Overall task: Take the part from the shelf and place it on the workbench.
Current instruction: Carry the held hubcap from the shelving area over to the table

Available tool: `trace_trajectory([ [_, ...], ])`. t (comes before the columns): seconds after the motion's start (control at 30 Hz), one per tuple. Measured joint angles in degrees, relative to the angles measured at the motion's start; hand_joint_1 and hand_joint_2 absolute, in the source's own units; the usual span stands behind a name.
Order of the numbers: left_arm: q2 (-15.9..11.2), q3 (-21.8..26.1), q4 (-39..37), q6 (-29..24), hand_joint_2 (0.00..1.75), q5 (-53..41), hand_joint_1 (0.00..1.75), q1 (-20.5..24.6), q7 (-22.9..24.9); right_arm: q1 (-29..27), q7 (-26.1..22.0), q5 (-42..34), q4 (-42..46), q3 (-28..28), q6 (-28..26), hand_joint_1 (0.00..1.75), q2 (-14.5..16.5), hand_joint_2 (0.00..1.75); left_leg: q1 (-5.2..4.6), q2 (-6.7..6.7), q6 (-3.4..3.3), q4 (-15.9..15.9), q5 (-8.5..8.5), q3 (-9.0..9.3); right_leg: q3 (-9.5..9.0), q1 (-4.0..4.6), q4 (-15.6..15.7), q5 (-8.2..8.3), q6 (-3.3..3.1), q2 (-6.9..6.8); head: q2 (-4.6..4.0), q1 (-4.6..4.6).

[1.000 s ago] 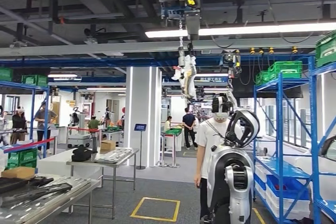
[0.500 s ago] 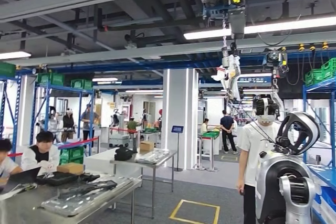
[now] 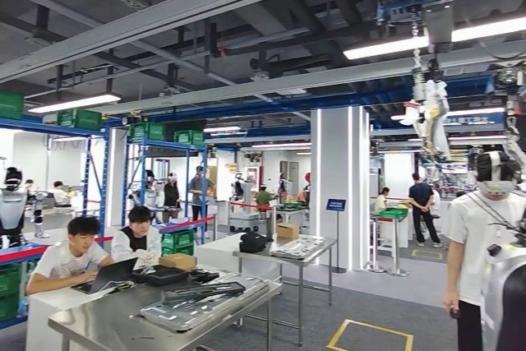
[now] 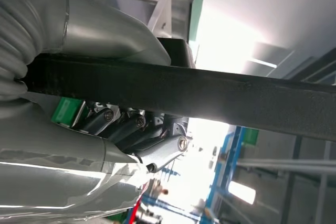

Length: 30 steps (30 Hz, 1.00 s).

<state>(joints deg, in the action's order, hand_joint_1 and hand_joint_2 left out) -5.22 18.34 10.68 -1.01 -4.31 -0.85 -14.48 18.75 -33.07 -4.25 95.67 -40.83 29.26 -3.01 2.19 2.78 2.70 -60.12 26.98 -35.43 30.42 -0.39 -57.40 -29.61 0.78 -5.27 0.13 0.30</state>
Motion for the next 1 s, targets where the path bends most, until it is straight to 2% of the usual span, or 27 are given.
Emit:
trace_trajectory([
  [0.07, 0.0, 0.1, 0.0, 0.0, 1.75, 0.0, 0.0, -0.1, 0.0, 0.0, 0.0, 0.0, 0.0, 0.0, 0.1, 1.75, 0.0, 1.75, -0.34, -0.73, -1.55, 0.2, 0.22, -0.18, -0.17, 0.02, -0.2, -0.25, 0.46, -0.8, 0.0, -0.01],
  [0.1, 0.0, 0.2, 0.0, 0.0, 1.75, 0.0, 0.0, -0.3, 0.0, 0.0, 0.0, 0.0, 0.1, 0.0, 0.1, 1.75, 0.0, 1.75, -0.43, -1.22, -2.0, 0.2, 0.21, -0.23, -0.33, -0.14, -0.2, -0.4, 0.61, -0.91, 0.0, -0.01],
  [0.13, 0.0, 0.3, 0.0, 0.0, 1.75, 0.0, 0.0, -0.4, 0.0, 0.0, 0.0, -0.1, 0.1, 0.0, 0.1, 1.75, 0.0, 1.75, -0.51, -1.65, -2.38, 0.2, 0.16, -0.26, -0.31, -0.34, -0.5, -0.88, 0.73, -0.35, 0.0, -0.01],
  [0.17, 0.0, 0.4, 0.0, 0.0, 1.75, 0.0, 0.0, -0.5, 0.0, 0.0, 0.0, -0.1, 0.1, 0.0, 0.1, 1.75, 0.0, 1.75, -0.54, -2.12, -2.72, 0.3, 0.09, -0.29, 0.22, -0.5, -2.0, -2.09, 0.79, 0.77, 0.0, -0.02],
  [0.23, 0.0, 0.6, 0.0, -0.2, 1.75, 0.0, 0.0, -0.3, -0.1, -0.1, 0.0, -0.2, 0.1, 0.0, 0.1, 1.75, 0.0, 1.75, -0.7, -3.15, -3.25, 0.3, -0.04, -0.41, 2.95, -0.53, -8.3, -5.88, 0.63, 3.52, 0.0, -0.01],
  [0.27, 0.0, 0.7, 0.0, -0.2, 1.75, 0.0, 0.0, -0.2, -0.1, -0.1, 0.0, -0.3, 0.0, 0.1, 0.1, 1.75, -0.1, 1.75, -0.89, -3.82, -3.46, 0.3, -0.09, -0.47, 4.85, -0.41, -12.4, -7.66, 0.41, 4.29, 0.0, -0.01],
  [0.3, 0.0, 0.8, 0.0, -0.2, 1.75, -0.1, 0.0, -0.1, -0.1, -0.2, 0.0, -0.3, 0.0, 0.1, 0.1, 1.75, -0.1, 1.75, -1.14, -4.52, -3.62, 0.3, -0.13, -0.49, 6.33, -0.25, -15.4, -8.48, 0.12, 4.61, 0.0, -0.01],
  [0.33, 0.0, 0.9, 0.0, -0.1, 1.75, -0.1, 0.0, -0.1, -0.2, -0.3, 0.0, -0.3, 0.0, 0.1, 0.1, 1.75, -0.1, 1.75, -1.41, -5.25, -3.74, 0.3, -0.17, -0.48, 7.04, -0.04, -16.5, -8.21, -0.27, 4.81, 0.0, -0.01],
  [0.37, 0.0, 1.0, 0.0, 0.0, 1.75, -0.2, 0.0, -0.1, -0.2, -0.3, 0.1, -0.3, -0.1, 0.1, 0.2, 1.75, -0.1, 1.75, -1.67, -6.02, -3.82, 0.3, -0.2, -0.41, 6.74, 0.26, -15.4, -6.81, -0.79, 5.11, 0.0, -0.02],
  [0.4, 0.1, 1.2, 0.0, 0.1, 1.75, -0.4, 0.0, -0.1, -0.3, -0.3, 0.1, -0.4, -0.1, 0.1, 0.3, 1.75, -0.1, 1.75, -1.86, -6.79, -3.86, 0.3, -0.23, -0.31, 5.53, 0.66, -12.3, -4.53, -1.47, 5.89, 0.0, -0.01],
  [0.47, 0.4, 1.3, 0.0, 0.6, 1.75, -0.6, 0.0, 0.0, -0.8, -0.2, 0.1, -0.5, 0.0, 0.1, 0.4, 1.75, -0.1, 1.75, -1.89, -8.24, -3.93, 0.3, -0.36, -0.35, 2.81, 1.25, -5.3, -0.52, -2.97, 9.37, 0.0, 0.01],
  [0.5, 0.5, 1.4, 0.0, 0.9, 1.75, -0.6, 0.0, 0.1, -1.2, -0.2, 0.1, -0.6, 0.0, 0.1, 0.4, 1.75, -0.1, 1.75, -1.69, -8.94, -3.85, 0.3, -0.51, -0.53, 2.03, 1.45, -3.1, 0.56, -3.39, 10.76, 0.02, 0.02],
  [0.53, 0.7, 1.5, 0.0, 1.2, 1.75, -0.7, 0.0, 0.2, -1.5, -0.1, 0.1, -0.7, 0.0, 0.1, 0.5, 1.75, -0.1, 1.75, -1.43, -9.62, -3.69, 0.4, -0.69, -0.8, 1.78, 1.56, -2.2, 0.84, -3.61, 11.46, 0.02, 0.02],
  [0.6, 0.8, 1.7, 0.0, 1.6, 1.75, -0.8, 0.0, 0.0, -2.2, 0.0, 0.1, -0.7, 0.0, 0.2, 0.5, 1.75, 0.0, 1.75, -1.12, -10.87, -3.13, 0.6, -1.04, -1.14, 1.3, 1.61, -0.9, 0.99, -3.49, 10.13, 0.02, 0.01],
  [0.63, 0.8, 1.8, 0.0, 1.7, 1.75, -0.9, 0.0, -0.2, -2.4, 0.1, 0.2, -0.7, 0.0, 0.2, 0.5, 1.75, 0.0, 1.75, -1.22, -10.31, -2.92, 0.4, -0.91, -1.33, 0.85, 1.48, 0.0, 1.11, -3.34, 9.24, 0.0, 0.02],
  [0.67, 0.9, 2.0, 0.0, 1.8, 1.75, -1.0, 0.0, -0.4, -2.5, 0.1, 0.1, -0.8, 0.1, 0.2, 0.5, 1.75, 0.1, 1.75, -1.39, -9.06, -2.69, -0.4, -0.23, -1.77, 0.4, 1.33, 0.9, 1.28, -3.19, 8.34, 0.0, 0.02],
  [0.73, 0.9, 2.2, 0.0, 1.8, 1.75, -1.1, 0.0, -0.2, -2.8, 0.0, 0.1, -0.8, 0.0, 0.3, 0.5, 1.75, 0.2, 1.75, -1.5, -5.53, -2.17, -5.1, 2.8, -4.0, -0.08, 1.16, 1.9, 1.54, -2.89, 6.45, 0.0, 0.04],
  [0.8, 0.9, 2.4, 0.0, 1.8, 1.75, -1.2, 0.0, 0.2, -2.9, -0.1, 0.3, -0.8, -0.1, 0.3, 0.6, 1.75, 0.2, 1.75, -1.1, -3.98, -1.43, -11.5, 5.65, -6.82, -0.08, 1.13, 1.8, 1.46, -2.78, 4.53, 0.0, 0.05],
  [0.83, 0.9, 2.5, 0.0, 1.9, 1.75, -1.2, 0.0, 0.2, -2.9, -0.2, 0.4, -0.9, -0.2, 0.3, 0.6, 1.75, 0.2, 1.75, -0.84, -3.63, -1.09, -13.0, 5.9, -7.4, -0.08, 1.08, 1.8, 1.37, -2.66, 3.66, 0.0, 0.05],
  [0.87, 1.0, 2.6, 0.0, 2.1, 1.75, -1.3, 0.0, 0.1, -2.9, -0.2, 0.4, -0.9, -0.2, 0.3, 0.7, 1.75, 0.2, 1.75, -0.58, -3.27, -0.74, -12.4, 5.11, -6.88, -0.08, 0.98, 1.7, 1.23, -2.45, 2.84, 0.0, 0.05],
  [0.9, 1.0, 2.7, 0.0, 2.2, 1.75, -1.3, 0.0, 0.0, -2.9, -0.2, 0.5, -0.9, -0.3, 0.3, 0.7, 1.75, 0.2, 1.75, -0.34, -2.78, -0.41, -9.8, 3.55, -5.32, -0.1, 0.84, 1.4, 1.02, -2.17, 2.13, 0.0, 0.05],
  [0.93, 1.0, 2.7, 0.0, 2.3, 1.75, -1.4, 0.0, -0.1, -2.9, -0.2, 0.5, -0.9, -0.3, 0.3, 0.7, 1.75, 0.2, 1.75, -0.2, -1.72, -0.1, -6.1, 2.01, -3.24, -0.12, 0.76, 1.1, 0.72, -1.77, 1.47, 0.0, 0.05],
  [0.97, 1.1, 2.8, 0.0, 2.3, 1.75, -1.3, 0.0, -0.1, -2.9, -0.2, 0.5, -0.9, -0.3, 0.3, 0.7, 1.75, 0.2, 1.75, -0.23, -0.52, -0.08, -2.7, 0.83, -1.41, -0.08, 0.82, 0.7, 0.38, -1.32, 0.85, 0.0, 0.05],
  [1.0, 1.1, 2.9, 0.0, 2.4, 1.75, -1.3, 0.0, 0.0, -2.9, -0.1, 0.5, -0.9, -0.3, 0.3, 0.7, 1.75, 0.2, 1.75, -0.34, 0.26, -0.45, -0.5, 0.24, -0.3, -0.04, 0.93, 0.4, 0.07, -0.91, 0.33, 0.0, 0.05],
])
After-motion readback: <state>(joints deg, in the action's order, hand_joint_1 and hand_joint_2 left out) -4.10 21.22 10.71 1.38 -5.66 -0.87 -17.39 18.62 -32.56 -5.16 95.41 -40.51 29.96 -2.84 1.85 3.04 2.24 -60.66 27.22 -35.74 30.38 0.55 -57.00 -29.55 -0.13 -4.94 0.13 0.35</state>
